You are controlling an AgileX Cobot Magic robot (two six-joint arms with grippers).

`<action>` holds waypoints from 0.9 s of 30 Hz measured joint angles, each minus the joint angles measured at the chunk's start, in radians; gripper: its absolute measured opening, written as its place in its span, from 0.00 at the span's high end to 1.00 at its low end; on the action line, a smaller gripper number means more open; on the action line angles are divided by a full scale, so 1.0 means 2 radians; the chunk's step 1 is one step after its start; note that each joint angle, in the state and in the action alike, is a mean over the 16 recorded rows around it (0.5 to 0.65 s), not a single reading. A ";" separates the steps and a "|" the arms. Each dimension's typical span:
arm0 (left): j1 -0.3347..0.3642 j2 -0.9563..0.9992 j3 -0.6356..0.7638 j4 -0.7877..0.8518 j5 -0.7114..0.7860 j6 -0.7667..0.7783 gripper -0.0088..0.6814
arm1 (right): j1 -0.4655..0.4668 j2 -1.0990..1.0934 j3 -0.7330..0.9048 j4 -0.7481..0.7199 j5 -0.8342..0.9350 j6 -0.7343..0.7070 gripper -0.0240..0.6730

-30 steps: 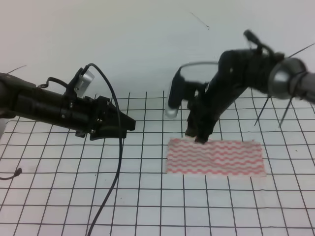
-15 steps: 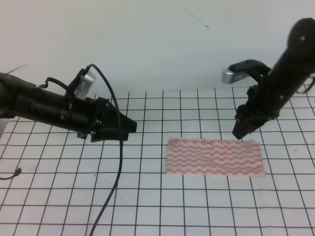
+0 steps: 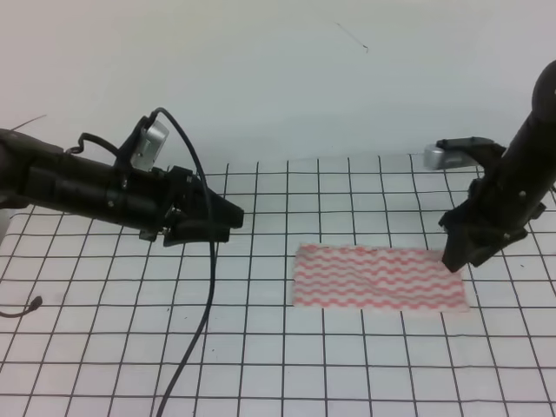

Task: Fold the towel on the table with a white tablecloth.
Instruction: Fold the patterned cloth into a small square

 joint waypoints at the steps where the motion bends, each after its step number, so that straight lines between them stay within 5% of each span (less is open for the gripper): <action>1: 0.000 0.000 0.000 -0.001 0.000 0.001 0.49 | -0.001 0.000 0.000 -0.004 -0.002 0.006 0.48; 27: 0.000 -0.001 0.000 -0.023 0.001 0.011 0.49 | -0.013 0.033 0.001 -0.011 -0.041 0.094 0.49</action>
